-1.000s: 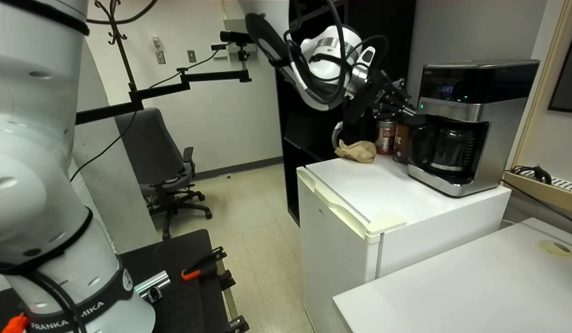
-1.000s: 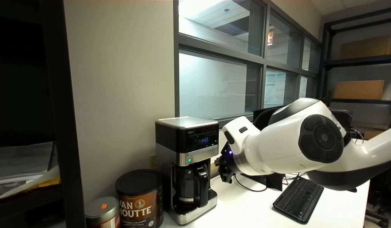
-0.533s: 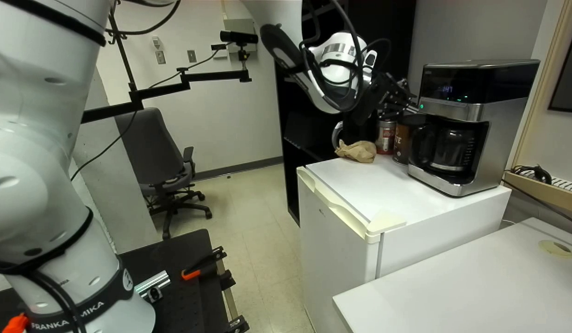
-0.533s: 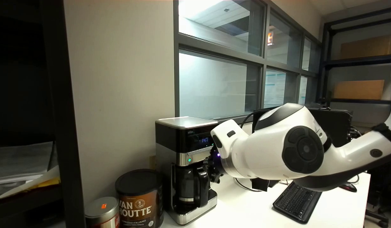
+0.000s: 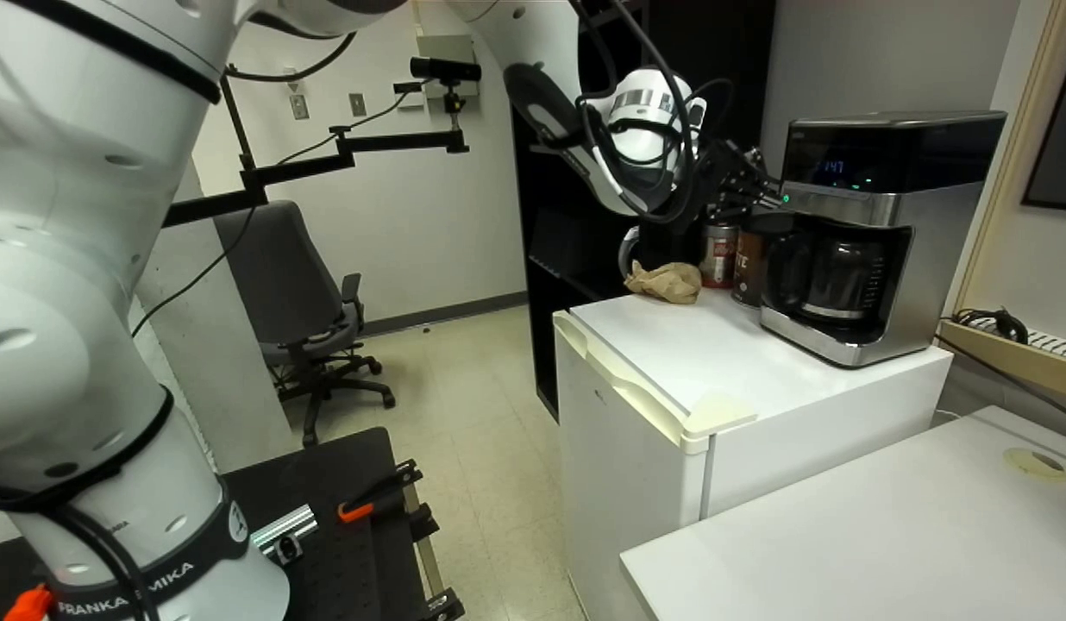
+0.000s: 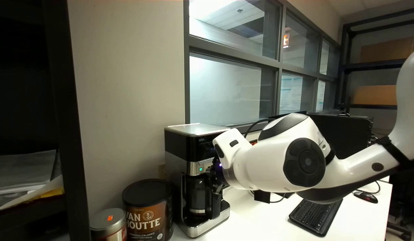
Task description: Turn off the coffee maker
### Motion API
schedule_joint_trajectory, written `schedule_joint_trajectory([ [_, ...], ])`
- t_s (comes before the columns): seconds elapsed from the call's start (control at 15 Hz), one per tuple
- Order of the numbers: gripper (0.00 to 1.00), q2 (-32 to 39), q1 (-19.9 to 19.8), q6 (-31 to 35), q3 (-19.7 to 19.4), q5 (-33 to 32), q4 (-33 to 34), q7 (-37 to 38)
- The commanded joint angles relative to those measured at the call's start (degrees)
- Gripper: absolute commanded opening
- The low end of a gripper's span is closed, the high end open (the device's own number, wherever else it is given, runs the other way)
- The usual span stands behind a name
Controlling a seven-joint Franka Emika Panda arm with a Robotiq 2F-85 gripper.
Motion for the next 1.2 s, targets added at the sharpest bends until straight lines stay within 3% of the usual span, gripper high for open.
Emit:
schedule_joint_trajectory([
  [0.0, 0.0, 2.8, 0.1, 0.9, 0.1, -1.3, 4.1, 0.9],
  [1.13, 0.0, 6.2, -0.4, 1.1, 0.1, -0.7, 9.1, 0.2],
])
